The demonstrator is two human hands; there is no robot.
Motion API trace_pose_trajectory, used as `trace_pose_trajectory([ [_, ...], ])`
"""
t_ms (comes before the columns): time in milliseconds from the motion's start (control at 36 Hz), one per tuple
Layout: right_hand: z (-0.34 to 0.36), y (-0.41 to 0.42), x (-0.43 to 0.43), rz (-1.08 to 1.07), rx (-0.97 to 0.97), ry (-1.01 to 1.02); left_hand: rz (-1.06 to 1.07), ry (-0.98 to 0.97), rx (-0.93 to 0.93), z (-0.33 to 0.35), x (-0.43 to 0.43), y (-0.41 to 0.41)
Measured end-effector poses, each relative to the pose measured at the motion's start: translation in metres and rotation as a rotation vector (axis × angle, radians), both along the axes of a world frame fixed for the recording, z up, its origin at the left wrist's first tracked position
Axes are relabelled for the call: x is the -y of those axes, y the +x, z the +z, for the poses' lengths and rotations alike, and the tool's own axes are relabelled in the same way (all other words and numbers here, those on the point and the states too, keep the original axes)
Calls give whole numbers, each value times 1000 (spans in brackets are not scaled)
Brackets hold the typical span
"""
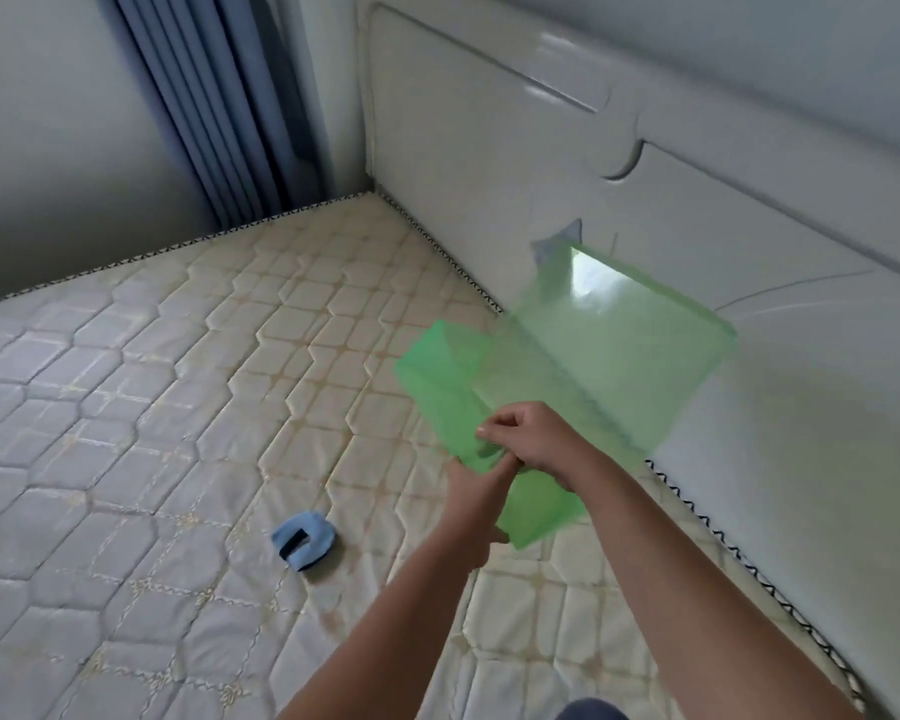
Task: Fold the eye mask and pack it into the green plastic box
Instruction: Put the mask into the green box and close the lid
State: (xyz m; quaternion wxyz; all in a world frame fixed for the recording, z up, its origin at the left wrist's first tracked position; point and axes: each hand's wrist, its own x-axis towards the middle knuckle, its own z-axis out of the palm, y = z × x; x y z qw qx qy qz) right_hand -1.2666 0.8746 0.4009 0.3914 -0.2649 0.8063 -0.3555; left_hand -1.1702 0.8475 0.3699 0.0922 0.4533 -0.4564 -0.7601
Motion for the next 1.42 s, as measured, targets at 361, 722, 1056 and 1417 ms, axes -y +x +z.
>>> trace_pose_trajectory([
  [361,22,-168,-107,251,-357,159,-264,289,-83,-1,-84,-161],
  [722,-82,-158,-160,131,-387,237,-464,517,-27,-99,-85,-180],
  [1056,-207,-71,-215,-52,-662,292,-568,485,-61,-230,-142,-141],
  [1417,-212,115,-231,-525,-640,495,-1055,363,-110,-228,-153,-5],
])
